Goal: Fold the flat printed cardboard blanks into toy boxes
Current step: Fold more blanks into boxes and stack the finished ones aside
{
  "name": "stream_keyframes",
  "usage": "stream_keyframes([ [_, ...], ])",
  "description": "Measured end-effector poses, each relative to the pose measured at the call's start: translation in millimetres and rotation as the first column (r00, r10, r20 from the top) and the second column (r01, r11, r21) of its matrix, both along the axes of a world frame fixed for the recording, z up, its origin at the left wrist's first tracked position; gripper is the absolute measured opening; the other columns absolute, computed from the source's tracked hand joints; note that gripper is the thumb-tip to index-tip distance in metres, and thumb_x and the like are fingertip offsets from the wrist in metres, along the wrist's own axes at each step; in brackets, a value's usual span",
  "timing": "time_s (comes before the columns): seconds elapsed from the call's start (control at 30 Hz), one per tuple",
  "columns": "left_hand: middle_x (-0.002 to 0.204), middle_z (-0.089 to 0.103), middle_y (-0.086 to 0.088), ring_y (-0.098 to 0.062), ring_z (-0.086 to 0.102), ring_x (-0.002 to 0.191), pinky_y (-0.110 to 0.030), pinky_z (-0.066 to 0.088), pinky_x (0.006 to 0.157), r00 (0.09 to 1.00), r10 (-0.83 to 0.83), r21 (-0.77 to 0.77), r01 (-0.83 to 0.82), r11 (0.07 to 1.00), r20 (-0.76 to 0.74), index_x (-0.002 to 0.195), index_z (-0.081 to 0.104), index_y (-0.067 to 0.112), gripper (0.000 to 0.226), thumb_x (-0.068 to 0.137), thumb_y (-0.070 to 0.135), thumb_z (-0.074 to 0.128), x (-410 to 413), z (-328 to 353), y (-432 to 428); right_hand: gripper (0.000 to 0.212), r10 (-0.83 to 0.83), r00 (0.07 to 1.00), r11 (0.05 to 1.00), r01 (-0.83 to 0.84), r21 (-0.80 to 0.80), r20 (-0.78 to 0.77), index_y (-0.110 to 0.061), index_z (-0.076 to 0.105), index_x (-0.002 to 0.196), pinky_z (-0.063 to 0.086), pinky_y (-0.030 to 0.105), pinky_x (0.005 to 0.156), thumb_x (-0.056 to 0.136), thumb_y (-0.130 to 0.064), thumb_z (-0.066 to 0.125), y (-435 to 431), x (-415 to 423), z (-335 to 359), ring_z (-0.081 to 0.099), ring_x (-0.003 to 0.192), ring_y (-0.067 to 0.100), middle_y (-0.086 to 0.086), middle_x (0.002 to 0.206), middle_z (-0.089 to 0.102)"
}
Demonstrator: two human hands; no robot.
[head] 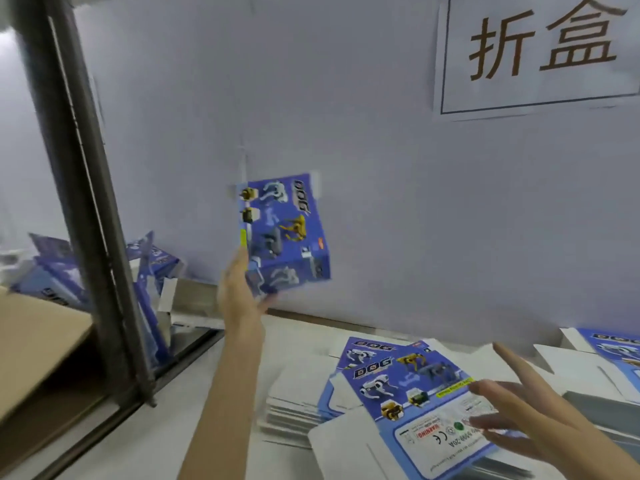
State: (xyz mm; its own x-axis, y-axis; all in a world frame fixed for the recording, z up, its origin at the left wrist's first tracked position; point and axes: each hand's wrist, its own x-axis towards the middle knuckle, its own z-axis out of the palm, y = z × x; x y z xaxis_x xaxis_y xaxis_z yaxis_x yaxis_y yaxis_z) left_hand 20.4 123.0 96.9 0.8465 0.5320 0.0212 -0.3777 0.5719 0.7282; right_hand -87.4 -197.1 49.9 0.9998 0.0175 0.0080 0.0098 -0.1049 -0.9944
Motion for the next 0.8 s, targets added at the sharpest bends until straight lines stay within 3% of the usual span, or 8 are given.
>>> stream_keyframes([
  [0.07,0.152,0.033,-0.008,-0.026,0.04,0.135,-0.045,0.045,0.101,0.949,0.273,-0.19,-0.242,0.951,0.159,0.152,0.018,0.022,0.076,0.092,0.036,0.062,18,13,29,0.077,-0.007,1.0,1.0,0.007,-0.004,-0.007,-0.047,0.037,0.137,0.054,0.037,0.074,0.067,-0.038,0.066,0,1,-1,0.072,0.085,0.029,-0.002,0.109,0.069],
  [0.13,0.16,0.016,-0.005,-0.026,0.029,0.142,-0.048,0.034,0.11,0.927,0.36,-0.062,-0.355,0.933,0.11,0.154,0.002,0.027,0.082,0.094,0.04,0.056,31,16,43,0.073,0.002,1.0,1.0,-0.002,-0.005,-0.03,-0.044,0.04,0.135,0.052,0.039,0.076,0.067,-0.035,0.065,1,2,-1,0.069,0.091,0.034,0.002,0.112,0.065],
  [0.27,0.152,0.036,-0.007,-0.021,0.047,0.126,-0.04,0.04,0.099,0.998,-0.002,0.456,-0.027,0.89,0.063,0.142,0.04,0.024,0.048,0.096,0.023,0.053,36,-6,11,0.046,0.001,0.999,0.999,-0.004,-0.046,-0.05,-0.033,0.057,0.12,0.047,0.038,0.077,0.074,-0.03,0.063,5,3,-6,0.067,0.093,0.035,0.006,0.105,0.068],
  [0.33,0.137,0.054,-0.014,-0.015,0.058,0.099,-0.021,0.046,0.078,0.962,-0.243,0.694,0.262,0.67,-0.127,0.13,0.053,0.017,0.039,0.091,0.021,0.058,24,-19,-20,0.029,0.019,0.998,0.993,-0.026,-0.118,-0.054,-0.029,0.064,0.113,0.049,0.038,0.076,0.086,-0.019,0.061,5,5,-12,0.069,0.089,0.031,0.003,0.093,0.073],
  [0.4,0.135,0.056,-0.011,-0.011,0.058,0.1,-0.011,0.045,0.074,0.848,-0.371,0.834,0.485,0.261,-0.377,0.138,0.048,0.015,0.048,0.093,0.026,0.061,11,-37,-56,0.024,0.04,0.997,0.975,-0.054,-0.216,-0.07,-0.028,0.068,0.108,0.051,0.037,0.078,0.086,-0.018,0.064,5,7,-17,0.071,0.086,0.025,-0.002,0.089,0.074],
  [0.57,0.162,0.004,-0.003,-0.03,0.008,0.148,-0.054,0.02,0.113,0.646,-0.173,0.615,0.557,-0.558,-0.743,0.152,0.009,0.036,0.089,0.084,0.061,0.06,-16,-87,-138,0.015,0.108,0.993,0.9,-0.116,-0.421,-0.041,-0.032,0.071,0.095,0.052,0.026,0.087,0.088,-0.02,0.067,1,9,-22,0.069,0.086,0.01,-0.013,0.092,0.071],
  [0.67,0.158,-0.021,-0.016,-0.038,-0.02,0.144,-0.069,-0.003,0.109,0.644,-0.028,0.48,0.54,-0.692,-0.765,0.152,-0.008,0.035,0.094,0.089,0.051,0.06,-20,-98,-158,0.015,0.093,0.995,0.885,-0.093,-0.456,-0.024,-0.034,0.071,0.094,0.05,0.025,0.083,0.087,-0.02,0.068,-3,9,-22,0.067,0.08,0.012,-0.008,0.091,0.071],
  [0.8,0.16,-0.014,-0.014,-0.038,-0.013,0.146,-0.068,0.005,0.111,0.603,0.008,0.436,0.586,-0.683,-0.798,0.152,-0.006,0.035,0.105,0.079,0.058,0.067,-27,-89,-162,0.017,0.067,0.998,0.864,-0.058,-0.501,0.001,-0.036,0.064,0.104,0.047,0.016,0.074,0.09,-0.026,0.065,-11,11,-22,0.063,0.072,0.0,-0.01,0.094,0.069],
])
